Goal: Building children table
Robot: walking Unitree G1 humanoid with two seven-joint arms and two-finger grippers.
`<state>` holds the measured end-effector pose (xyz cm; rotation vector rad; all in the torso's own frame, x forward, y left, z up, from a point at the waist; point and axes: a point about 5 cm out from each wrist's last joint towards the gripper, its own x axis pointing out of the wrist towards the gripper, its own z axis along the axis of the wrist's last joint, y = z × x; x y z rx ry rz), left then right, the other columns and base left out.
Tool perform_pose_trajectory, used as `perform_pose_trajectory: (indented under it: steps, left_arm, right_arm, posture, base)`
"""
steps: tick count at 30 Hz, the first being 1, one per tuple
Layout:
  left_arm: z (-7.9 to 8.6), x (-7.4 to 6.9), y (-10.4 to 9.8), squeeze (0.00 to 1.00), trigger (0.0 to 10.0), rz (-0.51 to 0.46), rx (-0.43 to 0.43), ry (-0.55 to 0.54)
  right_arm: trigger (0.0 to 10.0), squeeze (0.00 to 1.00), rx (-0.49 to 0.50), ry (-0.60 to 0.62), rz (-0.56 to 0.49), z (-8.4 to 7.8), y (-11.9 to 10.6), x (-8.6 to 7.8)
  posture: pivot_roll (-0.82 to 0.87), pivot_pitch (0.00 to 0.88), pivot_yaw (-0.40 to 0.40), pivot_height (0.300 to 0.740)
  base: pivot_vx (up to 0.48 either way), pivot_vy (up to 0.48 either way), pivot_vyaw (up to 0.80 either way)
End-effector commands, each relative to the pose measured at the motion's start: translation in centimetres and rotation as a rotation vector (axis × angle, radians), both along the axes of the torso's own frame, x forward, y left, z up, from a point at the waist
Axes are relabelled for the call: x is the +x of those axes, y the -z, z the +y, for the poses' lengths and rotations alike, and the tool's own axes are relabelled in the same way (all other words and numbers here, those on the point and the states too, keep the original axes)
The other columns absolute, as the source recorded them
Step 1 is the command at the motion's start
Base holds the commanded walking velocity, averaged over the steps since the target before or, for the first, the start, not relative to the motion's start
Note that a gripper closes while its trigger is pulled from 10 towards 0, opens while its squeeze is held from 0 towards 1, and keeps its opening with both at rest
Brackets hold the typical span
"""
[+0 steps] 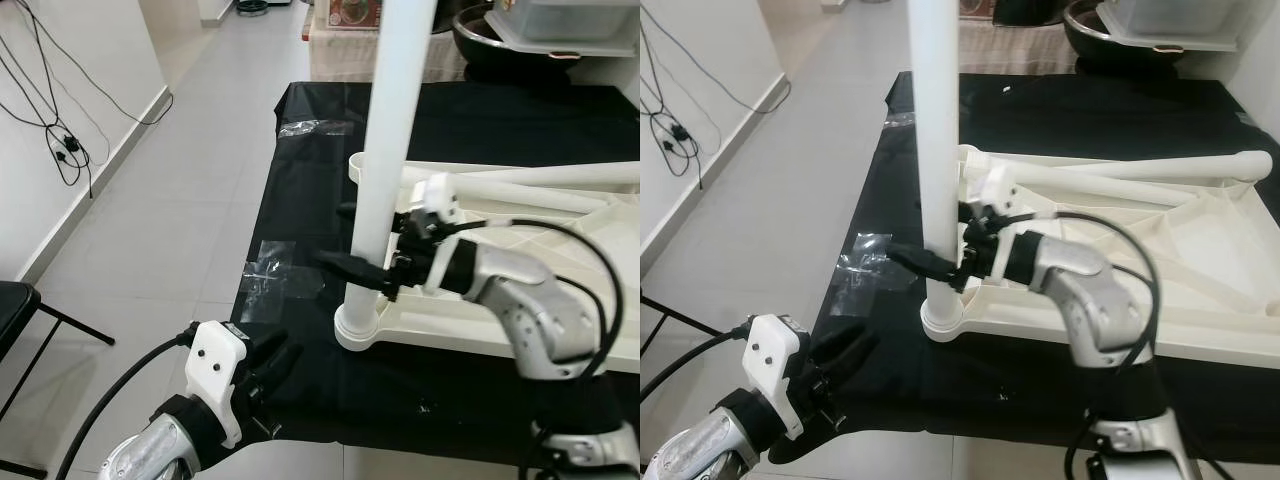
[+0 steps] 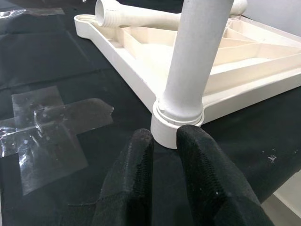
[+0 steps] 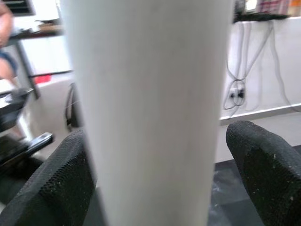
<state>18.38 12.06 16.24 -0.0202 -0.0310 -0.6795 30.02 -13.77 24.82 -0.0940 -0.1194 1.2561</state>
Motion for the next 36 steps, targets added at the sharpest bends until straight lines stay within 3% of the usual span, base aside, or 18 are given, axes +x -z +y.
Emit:
perform_pose_trajectory:
  steps: [1, 2, 3, 4, 17, 20, 25, 26, 27, 28, 29, 30, 31, 36]
  left_arm:
    - [0.0, -0.2, 0.2, 0.00, 10.0, 0.009, 0.018, -0.001]
    - [0.0, -0.2, 0.2, 0.00, 10.0, 0.009, 0.017, -0.001]
    - [0.0, -0.2, 0.2, 0.00, 10.0, 0.009, 0.017, -0.001]
    - [0.0, -0.2, 0.2, 0.00, 10.0, 0.008, 0.017, -0.001]
    - [-0.2, 0.0, 0.3, 0.00, 10.0, 0.006, 0.015, 0.006]
    - [-0.2, -0.2, 0.3, 0.00, 10.0, 0.008, 0.015, 0.012]
    - [-0.2, -0.2, 0.4, 0.00, 10.0, 0.009, 0.015, 0.012]
    - [-0.1, -0.1, 0.4, 0.00, 10.0, 0.011, 0.017, 0.011]
    - [-0.1, -0.1, 0.4, 0.00, 10.0, 0.011, 0.017, 0.011]
    - [-0.3, -0.1, 0.5, 0.00, 10.0, 0.014, 0.018, 0.022]
    - [-0.4, 0.0, 0.5, 0.00, 10.0, 0.015, 0.014, 0.030]
    - [-0.4, 0.0, 0.5, 0.00, 10.0, 0.015, 0.014, 0.030]
    - [-0.6, 0.2, 0.5, 0.00, 10.0, 0.014, 0.011, 0.040]
    - [0.2, 0.5, 0.5, 0.00, 10.0, 0.007, 0.031, 0.028]
  right_arm:
    - [10.0, 0.00, 0.002, -0.052, 0.002, 0.2, 0.1, -0.1]
    - [8.5, 0.00, 0.000, -0.070, 0.003, 0.1, 0.1, -0.1]
    - [2.6, 0.00, 0.001, -0.078, 0.001, 0.0, 0.0, 0.0]
    - [0.0, 0.00, 0.002, -0.090, 0.002, 0.0, 0.0, -0.1]
    - [0.0, 0.00, 0.006, -0.083, 0.044, -0.8, 1.2, -0.9]
    - [0.0, 0.00, -0.010, 0.192, 0.064, -1.7, 3.5, -0.4]
    - [0.0, 0.00, 0.002, 0.374, 0.099, -1.8, 4.8, 0.2]
    - [0.0, 0.00, -0.103, 0.733, 0.121, -2.2, 7.1, 0.4]
    - [0.0, 0.00, -0.103, 0.733, 0.121, -2.2, 7.1, 0.4]
    - [0.0, 0.00, -0.156, 0.910, 0.112, -0.8, 8.5, -1.0]
    - [0.0, 0.00, -0.174, 0.987, 0.100, 0.8, 8.8, -2.3]
    - [0.0, 0.00, -0.174, 0.987, 0.100, 0.8, 8.8, -2.3]
    - [0.0, 0.00, -0.157, 0.973, 0.085, 2.6, 8.5, -3.3]
    - [0.0, 0.00, -0.137, 0.995, 0.065, 2.0, 7.7, -1.4]
  posture:
    - [0.08, 0.181, -0.010, 0.740]
    - [0.08, 0.180, -0.009, 0.740]
    - [0.08, 0.180, -0.009, 0.740]
    - [0.08, 0.180, -0.009, 0.740]
    - [0.06, 0.163, -0.008, 0.740]
    - [0.06, 0.162, -0.023, 0.740]
    - [0.06, 0.163, -0.024, 0.740]
    - [0.04, 0.169, -0.012, 0.740]
    - [0.04, 0.169, -0.012, 0.740]
    - [0.05, 0.173, 0.003, 0.740]
    - [0.03, 0.164, 0.008, 0.740]
    - [0.03, 0.164, 0.008, 0.740]
    - [0.03, 0.165, 0.002, 0.740]
    - [0.04, 0.162, 0.002, 0.740]
  base:
    - [0.000, 0.000, 0.00]
    - [0.000, 0.000, 0.00]
    - [0.000, 0.000, 0.00]
    - [0.000, 0.000, 0.00]
    - [0.000, 0.000, 0.00]
    - [0.000, 0.000, 0.00]
    - [0.000, 0.000, 0.00]
    - [0.000, 0.000, 0.00]
    - [0.000, 0.000, 0.00]
    - [0.000, 0.000, 0.00]
    - [0.000, 0.000, 0.00]
    - [0.000, 0.000, 0.00]
    - [0.000, 0.000, 0.00]
    - [0.000, 0.000, 0.00]
